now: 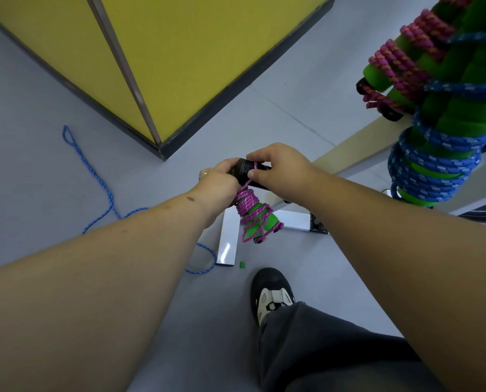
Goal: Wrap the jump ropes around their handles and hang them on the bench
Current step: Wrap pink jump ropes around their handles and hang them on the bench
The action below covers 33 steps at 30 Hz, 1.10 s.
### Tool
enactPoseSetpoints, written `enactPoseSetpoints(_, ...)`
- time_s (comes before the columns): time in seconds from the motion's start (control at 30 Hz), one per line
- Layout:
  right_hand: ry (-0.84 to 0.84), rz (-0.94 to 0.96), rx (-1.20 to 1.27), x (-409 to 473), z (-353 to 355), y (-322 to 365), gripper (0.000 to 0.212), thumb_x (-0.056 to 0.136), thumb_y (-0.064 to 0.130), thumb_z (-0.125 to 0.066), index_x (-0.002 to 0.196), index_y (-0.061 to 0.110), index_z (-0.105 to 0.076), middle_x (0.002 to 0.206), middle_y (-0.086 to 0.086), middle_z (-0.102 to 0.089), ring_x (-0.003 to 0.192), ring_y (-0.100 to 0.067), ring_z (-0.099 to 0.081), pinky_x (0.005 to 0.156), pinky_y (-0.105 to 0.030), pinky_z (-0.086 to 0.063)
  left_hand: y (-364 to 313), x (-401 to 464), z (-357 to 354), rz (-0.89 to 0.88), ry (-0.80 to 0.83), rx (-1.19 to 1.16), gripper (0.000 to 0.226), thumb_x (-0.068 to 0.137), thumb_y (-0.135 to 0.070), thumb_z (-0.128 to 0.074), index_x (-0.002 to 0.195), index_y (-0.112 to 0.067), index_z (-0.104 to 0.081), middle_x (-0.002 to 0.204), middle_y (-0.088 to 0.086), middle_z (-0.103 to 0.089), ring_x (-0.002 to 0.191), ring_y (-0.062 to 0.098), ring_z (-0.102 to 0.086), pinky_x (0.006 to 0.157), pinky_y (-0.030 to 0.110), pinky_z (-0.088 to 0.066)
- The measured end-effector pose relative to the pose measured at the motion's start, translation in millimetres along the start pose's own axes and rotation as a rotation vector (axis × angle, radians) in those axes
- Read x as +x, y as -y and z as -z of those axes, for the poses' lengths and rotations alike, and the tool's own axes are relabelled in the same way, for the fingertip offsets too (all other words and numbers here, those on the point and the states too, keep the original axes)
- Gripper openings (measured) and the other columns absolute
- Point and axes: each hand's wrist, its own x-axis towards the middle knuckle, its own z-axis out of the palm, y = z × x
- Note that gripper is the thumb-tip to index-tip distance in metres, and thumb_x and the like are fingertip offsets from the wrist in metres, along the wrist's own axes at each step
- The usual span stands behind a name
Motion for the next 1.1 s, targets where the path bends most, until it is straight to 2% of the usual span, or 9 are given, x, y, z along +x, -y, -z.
enactPoseSetpoints(0.07,-0.019,-0.008,-0.129,-1.2,2.7,1.3,0.038,0.093,0.028,-0.067,0.131,0.023,-0.065,0.129,-0.003,-0.064,0.118,-0.026,-0.059,0.097,-0.034,-0.048,-0.1,-8.3,-7.8,0.011,0.051,0.007,0.052,0.09,-0.012,-0.061,0.12,-0.054,-0.055,0.135,0.013,-0.055,0.108,0.032,-0.066,0.081,0.037,-0.061)
enactPoseSetpoints(0.13,-0.012,0.006,-0.327,-4.8,3.3,3.1,0.03,0.091,0.029,-0.067,0.12,0.019,-0.068,0.117,-0.007,-0.059,0.109,-0.03,-0.059,0.089,-0.04,-0.052,2.7,-13.5,-18.8,0.017,0.077,-0.013,0.05,0.097,-0.011,-0.06,0.129,-0.045,-0.043,0.116,0.01,-0.064,0.093,0.027,-0.064,0.079,0.037,-0.055)
enactPoseSetpoints(0.23,-0.02,-0.025,-0.596,-13.9,2.9,5.5,0.033,0.089,0.03,-0.068,0.119,0.017,-0.062,0.116,-0.006,-0.052,0.113,-0.029,-0.052,0.083,-0.037,-0.043,9.0,-12.0,-32.7,0.036,0.044,-0.114,0.048,0.098,-0.004,-0.061,0.13,-0.036,-0.044,0.101,0.009,-0.067,0.086,0.026,-0.061,0.084,0.042,-0.057)
enactPoseSetpoints(0.37,-0.04,-0.076,-0.829,-24.4,5.6,10.0,0.036,0.084,0.026,-0.063,0.121,0.024,-0.059,0.121,-0.002,-0.054,0.125,-0.028,-0.043,0.106,-0.04,-0.033,9.2,-16.7,-39.8,0.088,0.024,-0.227,0.047,0.096,-0.003,-0.067,0.117,-0.041,-0.05,0.096,0.005,-0.068,0.087,0.025,-0.057,0.085,0.039,-0.057)
enactPoseSetpoints(0.5,-0.012,-0.139,-0.875,-28.2,9.1,14.9,0.034,0.082,0.023,-0.061,0.116,0.024,-0.058,0.108,-0.003,-0.052,0.125,-0.028,-0.044,0.111,-0.043,-0.029,7.9,-25.5,-40.1,0.135,0.028,-0.277,0.05,0.099,-0.005,-0.064,0.124,-0.044,-0.046,0.11,0.005,-0.072,0.095,0.023,-0.065,0.075,0.03,-0.056)
enactPoseSetpoints(0.6,-0.012,-0.124,-0.907,-28.6,9.6,11.6,0.034,0.085,0.027,-0.062,0.118,0.024,-0.059,0.117,-0.003,-0.058,0.123,-0.028,-0.047,0.109,-0.041,-0.031,5.2,-34.3,-33.9,0.142,0.038,-0.233,0.056,0.102,-0.004,-0.056,0.142,-0.042,-0.04,0.12,0.0,-0.067,0.105,0.022,-0.068,0.08,0.031,-0.056)
enactPoseSetpoints(0.7,-0.047,-0.037,-0.943,-31.7,5.7,4.5,0.034,0.087,0.039,-0.065,0.118,0.025,-0.061,0.117,-0.003,-0.061,0.117,-0.028,-0.051,0.103,-0.039,-0.037,3.3,-43.0,-21.3,0.157,-0.021,-0.192,0.078,0.104,0.0,-0.046,0.164,-0.036,-0.014,0.128,0.003,-0.053,0.115,0.025,-0.064,0.092,0.037,-0.057)
enactPoseSetpoints(0.93,-0.085,0.058,-0.825,-45.2,3.6,9.1,0.031,0.086,0.028,-0.065,0.116,0.019,-0.06,0.115,-0.004,-0.058,0.112,-0.027,-0.051,0.089,-0.036,-0.041,-7.6,-74.0,-24.5,0.131,-0.116,-0.245,0.063,0.1,0.002,-0.045,0.157,-0.024,-0.036,0.099,0.001,-0.055,0.109,0.028,-0.066,0.094,0.04,-0.059)
enactPoseSetpoints(1.1,0.101,-0.043,-0.774,-59.1,7.3,38.8,0.049,0.087,0.023,-0.068,0.131,0.011,-0.051,0.127,-0.009,-0.052,0.117,-0.029,-0.049,0.087,-0.037,-0.043,-21.1,-82.4,-23.9,0.056,-0.209,-0.257,0.052,0.095,0.0,-0.048,0.14,-0.025,-0.051,0.099,0.009,-0.066,0.092,0.027,-0.065,0.1,0.049,-0.057)
